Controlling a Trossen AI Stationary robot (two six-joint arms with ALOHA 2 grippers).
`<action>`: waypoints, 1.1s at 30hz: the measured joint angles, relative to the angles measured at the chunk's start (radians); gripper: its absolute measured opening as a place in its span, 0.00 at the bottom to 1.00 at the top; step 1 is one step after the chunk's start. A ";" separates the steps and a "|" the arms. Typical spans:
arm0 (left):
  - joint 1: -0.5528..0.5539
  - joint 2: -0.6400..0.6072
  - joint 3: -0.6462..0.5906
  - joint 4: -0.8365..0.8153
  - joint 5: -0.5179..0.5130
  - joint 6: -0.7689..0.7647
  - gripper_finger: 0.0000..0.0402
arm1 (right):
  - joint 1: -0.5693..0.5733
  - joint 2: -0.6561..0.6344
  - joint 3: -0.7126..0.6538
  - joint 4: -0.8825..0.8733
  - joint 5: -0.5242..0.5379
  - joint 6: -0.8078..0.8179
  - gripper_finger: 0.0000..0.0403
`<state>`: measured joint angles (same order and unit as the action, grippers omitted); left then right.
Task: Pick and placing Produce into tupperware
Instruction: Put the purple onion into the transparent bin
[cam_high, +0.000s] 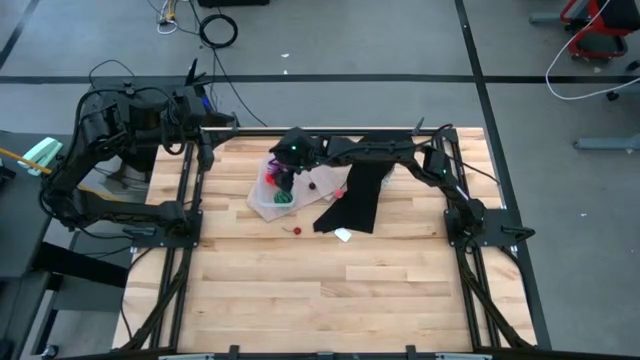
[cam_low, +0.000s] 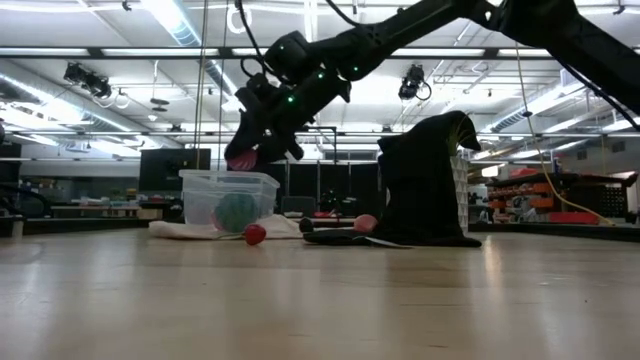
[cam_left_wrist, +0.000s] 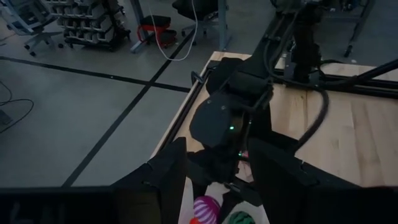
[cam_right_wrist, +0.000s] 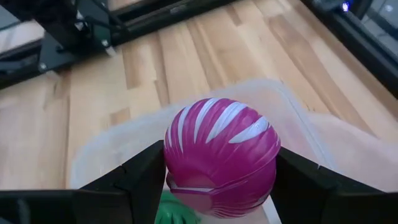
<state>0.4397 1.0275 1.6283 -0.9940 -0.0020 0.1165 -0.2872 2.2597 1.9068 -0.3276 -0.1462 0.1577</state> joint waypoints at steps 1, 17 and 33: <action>0.000 0.000 0.000 0.000 0.000 0.000 0.45 | -0.003 0.000 0.000 -0.001 -0.003 0.002 0.63; 0.000 0.000 0.000 -0.002 0.000 0.000 0.44 | -0.007 0.000 0.000 -0.039 -0.029 -0.046 0.63; 0.000 0.000 0.000 -0.007 0.000 0.000 0.44 | -0.007 0.000 0.000 -0.076 -0.019 -0.056 0.70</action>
<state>0.4397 1.0275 1.6283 -1.0012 -0.0021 0.1169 -0.2943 2.2593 1.9072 -0.4034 -0.1654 0.1020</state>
